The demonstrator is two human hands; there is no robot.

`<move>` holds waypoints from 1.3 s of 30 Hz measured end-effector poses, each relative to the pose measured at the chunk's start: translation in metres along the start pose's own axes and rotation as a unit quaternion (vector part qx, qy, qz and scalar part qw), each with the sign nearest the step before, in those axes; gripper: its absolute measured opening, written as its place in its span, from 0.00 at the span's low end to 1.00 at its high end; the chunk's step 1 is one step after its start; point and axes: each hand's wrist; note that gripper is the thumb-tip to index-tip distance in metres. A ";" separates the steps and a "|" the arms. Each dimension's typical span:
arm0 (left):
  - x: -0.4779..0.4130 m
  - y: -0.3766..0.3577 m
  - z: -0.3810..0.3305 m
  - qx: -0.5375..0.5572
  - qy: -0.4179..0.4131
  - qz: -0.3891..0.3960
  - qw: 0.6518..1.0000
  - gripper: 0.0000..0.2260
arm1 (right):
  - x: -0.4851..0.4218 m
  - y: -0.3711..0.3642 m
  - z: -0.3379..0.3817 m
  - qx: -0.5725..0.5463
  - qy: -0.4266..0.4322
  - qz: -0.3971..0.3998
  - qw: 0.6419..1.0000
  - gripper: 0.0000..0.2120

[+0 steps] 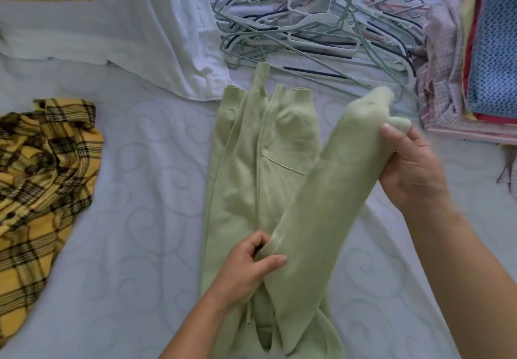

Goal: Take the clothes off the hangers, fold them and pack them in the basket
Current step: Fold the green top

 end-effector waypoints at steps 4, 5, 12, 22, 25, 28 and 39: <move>0.010 0.020 0.013 0.167 -0.001 -0.134 0.977 0.16 | -0.047 -0.051 0.000 0.058 0.045 0.045 0.996 0.08; 0.006 0.022 0.014 0.159 0.005 -0.154 0.975 0.11 | -0.064 -0.058 -0.010 0.090 0.036 0.034 0.995 0.06; -0.016 0.026 0.026 0.075 0.041 -0.221 0.971 0.04 | -0.073 -0.020 -0.093 0.315 -0.071 -0.042 0.945 0.21; 0.049 0.046 0.055 -0.105 0.131 -0.330 0.929 0.26 | 0.150 0.041 -0.149 0.384 -0.268 -0.034 0.883 0.24; 0.061 0.039 0.059 -0.088 0.202 -0.253 0.942 0.28 | 0.162 0.042 -0.149 0.417 -0.302 -0.018 0.857 0.17; 0.081 0.042 0.055 -0.012 0.189 -0.200 0.961 0.35 | 0.171 0.055 -0.135 0.334 -0.362 0.023 0.870 0.17; 0.087 0.057 -0.040 0.013 0.108 -0.155 0.982 0.10 | 0.134 0.037 -0.029 0.251 -0.236 0.189 0.920 0.11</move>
Point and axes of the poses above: each hand's wrist, its own x-axis away from the middle knuckle, its own y-axis out of the back of the hand, z = x × y, and after that the axes turned 5 degrees about z, right-handed
